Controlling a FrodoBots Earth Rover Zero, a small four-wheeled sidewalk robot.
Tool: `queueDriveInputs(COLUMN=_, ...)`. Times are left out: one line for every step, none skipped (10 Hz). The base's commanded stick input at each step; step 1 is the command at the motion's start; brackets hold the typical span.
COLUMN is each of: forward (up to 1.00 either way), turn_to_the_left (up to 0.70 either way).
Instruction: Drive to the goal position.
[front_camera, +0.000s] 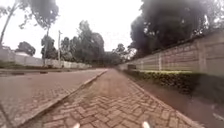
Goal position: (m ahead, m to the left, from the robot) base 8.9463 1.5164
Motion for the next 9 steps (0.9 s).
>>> queueDriveInputs(forward=0.7, turn_to_the_left=0.11)
queueDriveInputs(forward=0.7, turn_to_the_left=0.04)
queueDriveInputs(forward=0.7, turn_to_the_left=0.06)
queueDriveInputs(forward=0.7, turn_to_the_left=0.1)
queueDriveInputs(forward=0.7, turn_to_the_left=0.16)
queueDriveInputs(forward=0.7, turn_to_the_left=0.11)
queueDriveInputs(forward=0.7, turn_to_the_left=0.06)
queueDriveInputs(forward=0.7, turn_to_the_left=0.05)
queueDriveInputs(forward=0.7, turn_to_the_left=0.04)
